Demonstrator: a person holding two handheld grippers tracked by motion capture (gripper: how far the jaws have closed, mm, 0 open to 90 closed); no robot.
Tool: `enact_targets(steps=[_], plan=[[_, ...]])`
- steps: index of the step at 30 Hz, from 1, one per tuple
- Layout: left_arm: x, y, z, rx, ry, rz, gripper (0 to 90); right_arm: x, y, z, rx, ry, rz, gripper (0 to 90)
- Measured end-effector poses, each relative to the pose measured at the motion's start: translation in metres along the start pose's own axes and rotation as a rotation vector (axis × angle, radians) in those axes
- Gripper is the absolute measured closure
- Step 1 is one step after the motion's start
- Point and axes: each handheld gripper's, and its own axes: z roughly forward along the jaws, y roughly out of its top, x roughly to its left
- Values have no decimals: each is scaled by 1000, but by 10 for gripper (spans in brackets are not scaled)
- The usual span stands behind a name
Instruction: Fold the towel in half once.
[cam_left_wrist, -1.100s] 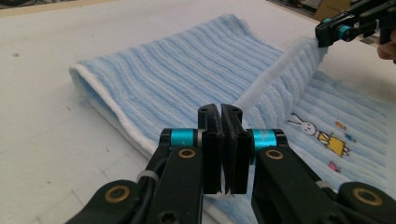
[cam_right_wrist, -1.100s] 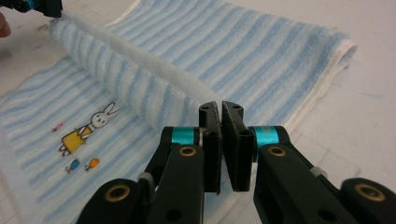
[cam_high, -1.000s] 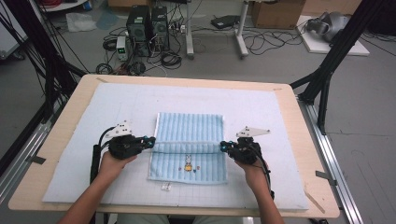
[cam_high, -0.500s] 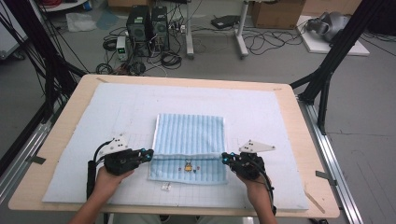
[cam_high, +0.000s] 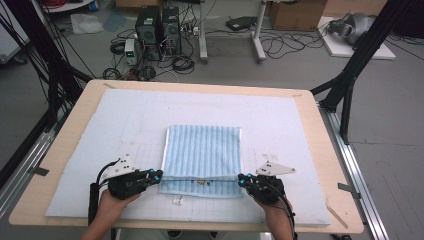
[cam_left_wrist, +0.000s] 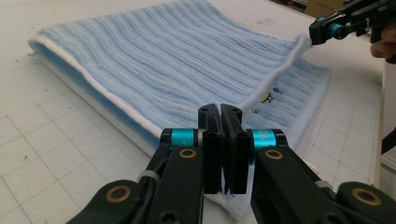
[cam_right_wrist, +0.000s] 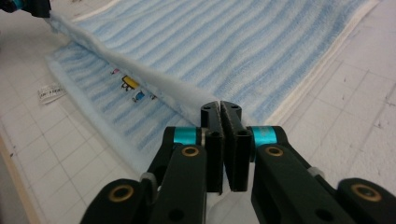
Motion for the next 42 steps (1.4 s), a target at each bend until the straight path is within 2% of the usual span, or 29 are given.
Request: enact_targets(steps=[4,6,10,13,15,18,21,23,28,32,34,35,37,39,42], plan=[[-1,-4,-2,13,-10,-7,869,1,-4,-3,9,-9,-1,890],[-2,-4,-2,23,-15,-2,867,0,-6,-4,8,-16,6,850],[-2,-4,0,27,-18,4,868,-1,-5,-4,-7,-46,13,682],[-2,-3,0,18,-18,-4,867,-1,-5,-3,-31,-21,18,546],[-2,-4,0,16,-16,-5,867,-2,-4,1,-18,11,30,492],[-2,-4,0,20,-19,-3,868,-1,-8,10,49,20,12,547],[-2,-4,0,21,-22,-1,868,1,-11,16,100,37,-18,764],[-3,-4,-1,20,-20,-4,868,2,-10,14,87,38,-39,889],[-5,-3,-4,12,-30,-2,868,4,-8,7,85,47,-58,894],[-7,-3,-6,5,-27,1,868,7,-6,3,61,52,-64,891],[-6,-3,-6,4,-29,1,868,8,-5,2,54,96,-63,739],[-6,-3,-6,7,-29,-1,868,8,-6,3,63,92,-62,671],[-6,-3,-5,11,-30,1,868,9,-9,8,96,84,-81,642],[-6,-4,-5,9,-29,1,868,11,-12,13,125,75,-104,659],[-5,-4,-5,9,-28,-5,868,10,-11,14,121,69,-114,780]])
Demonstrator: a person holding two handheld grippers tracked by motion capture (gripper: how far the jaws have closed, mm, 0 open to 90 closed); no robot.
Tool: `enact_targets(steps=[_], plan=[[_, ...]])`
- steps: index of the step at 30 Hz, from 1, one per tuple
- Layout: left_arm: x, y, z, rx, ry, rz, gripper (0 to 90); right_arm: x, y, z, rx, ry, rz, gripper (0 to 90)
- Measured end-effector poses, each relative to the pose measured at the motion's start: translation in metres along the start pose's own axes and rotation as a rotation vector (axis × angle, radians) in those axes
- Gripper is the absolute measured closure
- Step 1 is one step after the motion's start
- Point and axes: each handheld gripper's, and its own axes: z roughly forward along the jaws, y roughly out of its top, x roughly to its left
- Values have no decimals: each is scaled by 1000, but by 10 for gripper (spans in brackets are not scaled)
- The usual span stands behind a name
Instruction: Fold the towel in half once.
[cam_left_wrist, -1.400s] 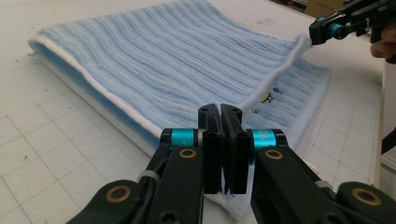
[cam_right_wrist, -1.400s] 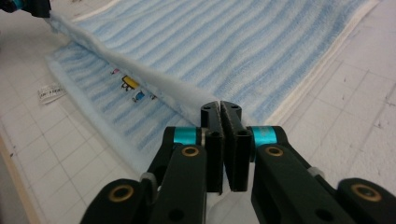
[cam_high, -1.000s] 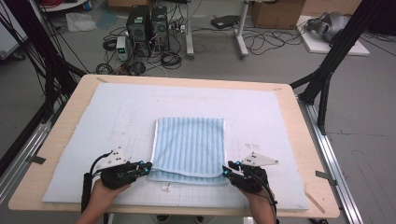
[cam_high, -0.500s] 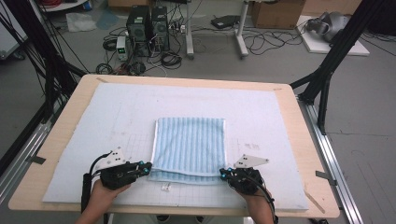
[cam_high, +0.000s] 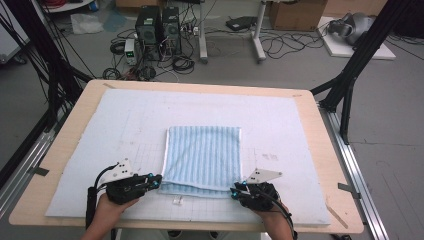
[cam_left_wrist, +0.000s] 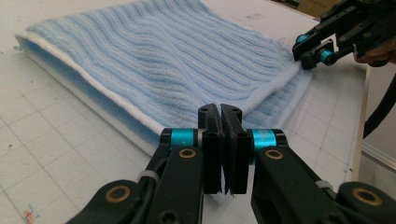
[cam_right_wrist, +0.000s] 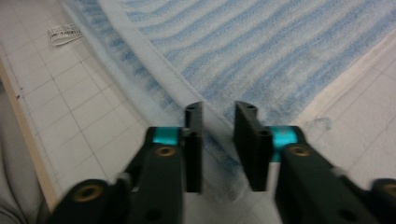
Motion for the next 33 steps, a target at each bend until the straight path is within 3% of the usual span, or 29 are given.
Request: enact_targets(steps=[3,6,15,19,23,24,25,26,27,28,31,33], plan=[[-1,0,1,3,1,3,868,-1,-1,-1,1,-13,-12,866],[-2,1,0,0,-1,4,868,1,1,-2,5,-25,-27,876],[-6,0,-7,-3,-20,9,868,5,4,-20,-45,6,-39,876],[-7,0,-7,8,-26,16,868,6,2,-21,-30,15,-41,876],[-5,-4,-3,53,-36,-21,864,7,0,-17,15,18,-41,867],[-4,-5,-2,72,-44,-37,855,6,-1,-15,21,25,-38,826],[-4,-5,-1,80,-51,-59,824,5,-1,-15,24,31,-24,750],[-4,-5,-1,76,-37,-74,737,4,-1,-15,15,31,-2,702],[-3,-3,-1,68,-16,-91,610,2,-1,-16,-7,35,18,684],[-3,-1,-2,49,-1,-95,574,1,0,-18,-31,37,29,672],[-1,5,-2,-8,22,-99,564,-1,4,-21,-107,37,53,674],[-1,6,4,1,23,-79,584,-1,6,-16,-109,20,53,701]])
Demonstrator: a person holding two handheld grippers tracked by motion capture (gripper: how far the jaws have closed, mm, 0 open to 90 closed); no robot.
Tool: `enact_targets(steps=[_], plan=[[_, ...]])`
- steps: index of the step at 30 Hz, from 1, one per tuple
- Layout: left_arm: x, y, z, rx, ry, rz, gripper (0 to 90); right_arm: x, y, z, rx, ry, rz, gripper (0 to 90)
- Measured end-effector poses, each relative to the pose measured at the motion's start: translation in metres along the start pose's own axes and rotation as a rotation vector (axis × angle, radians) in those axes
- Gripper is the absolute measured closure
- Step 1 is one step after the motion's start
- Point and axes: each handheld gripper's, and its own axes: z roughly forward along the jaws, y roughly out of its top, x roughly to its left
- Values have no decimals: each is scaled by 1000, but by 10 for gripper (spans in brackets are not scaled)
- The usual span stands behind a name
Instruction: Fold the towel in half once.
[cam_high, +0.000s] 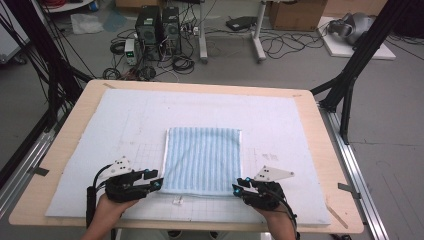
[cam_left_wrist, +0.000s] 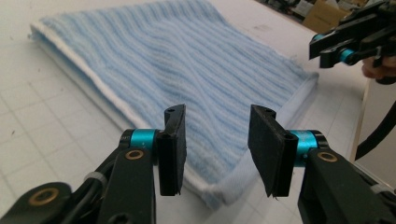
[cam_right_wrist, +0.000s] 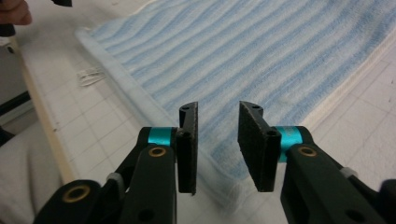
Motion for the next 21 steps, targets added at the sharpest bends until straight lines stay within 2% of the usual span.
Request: enact_targets(steps=[2,5,6,7,9,12,17,20,21], plan=[[-1,-2,9,35,14,31,612,1,0,9,24,-13,-5,727],[-2,-6,21,111,43,54,657,2,-3,22,88,-17,-33,741],[-3,-8,24,139,47,60,679,3,-5,24,109,-25,-45,743],[-4,-8,26,159,56,67,689,4,-5,24,105,-30,-57,743],[-8,-8,27,195,83,109,709,5,-5,22,126,-32,-81,743],[-10,-10,24,202,105,110,722,8,-6,19,143,-38,-111,745],[-11,-7,19,233,118,96,728,11,-6,16,156,-30,-128,741],[-8,-5,19,233,134,83,721,8,-3,15,168,-6,-110,648],[-5,-3,18,226,139,79,703,6,-3,13,151,6,-99,631]])
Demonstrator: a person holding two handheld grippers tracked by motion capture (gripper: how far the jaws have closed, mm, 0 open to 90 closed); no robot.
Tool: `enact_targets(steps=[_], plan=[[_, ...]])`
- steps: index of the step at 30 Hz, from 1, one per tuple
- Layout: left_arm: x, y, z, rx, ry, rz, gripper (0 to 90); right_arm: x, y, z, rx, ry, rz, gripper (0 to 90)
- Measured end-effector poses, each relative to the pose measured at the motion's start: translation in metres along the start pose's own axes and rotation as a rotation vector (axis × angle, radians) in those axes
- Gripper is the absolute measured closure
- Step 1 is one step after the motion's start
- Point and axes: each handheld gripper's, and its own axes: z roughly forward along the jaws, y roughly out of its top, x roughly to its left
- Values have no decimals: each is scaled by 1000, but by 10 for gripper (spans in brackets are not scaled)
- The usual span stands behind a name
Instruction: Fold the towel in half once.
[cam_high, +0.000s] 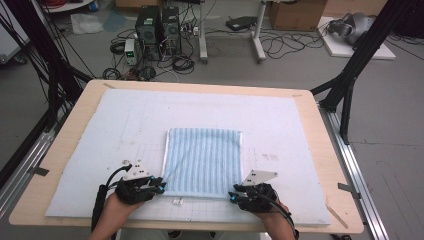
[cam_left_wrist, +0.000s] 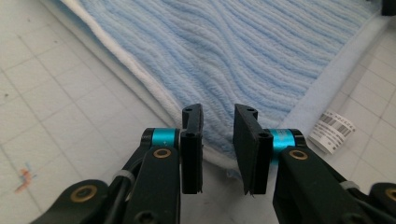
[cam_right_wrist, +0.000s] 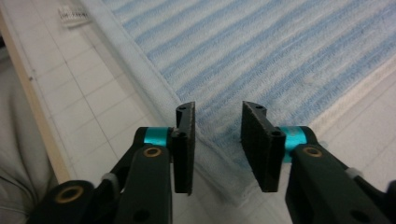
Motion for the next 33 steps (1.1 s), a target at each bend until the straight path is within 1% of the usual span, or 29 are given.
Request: enact_targets(steps=[2,4,5,6,8,10,13,15,18,20,21,22,23,25,26,27,28,29,30,32,33], plan=[[8,3,-1,-35,-1,-27,698,-4,0,-3,-53,21,27,623],[16,7,-2,-89,-11,-46,698,-10,2,-6,-98,31,54,605],[19,10,-2,-111,-24,-53,699,-13,4,-7,-112,33,65,597],[23,14,-2,-123,-35,-49,700,-15,5,-7,-117,33,75,588],[29,21,2,-134,-46,-43,704,-19,7,-4,-115,31,77,579],[36,30,9,-138,-62,-47,705,-23,9,-1,-115,30,79,571],[45,44,24,-114,-63,-46,705,-28,13,3,-108,34,81,563],[50,52,34,-107,-47,-42,706,-33,15,5,-109,34,80,560],[57,62,47,-80,-29,-33,712,-40,18,7,-108,34,88,550],[61,65,55,-60,2,-22,718,-45,19,9,-109,34,92,544],[63,65,58,-53,17,-30,720,-46,20,9,-107,36,100,542],[66,65,61,-45,27,-38,719,-49,20,10,-112,36,96,539],[68,64,65,-37,42,-48,719,-50,21,10,-110,38,101,539],[72,63,70,-9,84,-53,721,-54,23,11,-115,39,97,536],[74,62,71,-10,95,-52,734,-56,23,12,-115,40,105,536],[74,63,71,-9,128,-44,754,-58,23,14,-109,40,106,535],[74,64,71,-7,147,-32,760,-60,23,15,-102,35,101,534],[75,64,71,-4,166,-26,761,-61,24,16,-96,32,109,534],[75,64,71,-5,167,-37,762,-64,24,17,-93,27,107,535],[75,64,70,-1,154,-49,755,-68,26,18,-89,8,121,535],[75,64,68,-2,144,-53,734,-71,27,18,-96,1,125,535]])
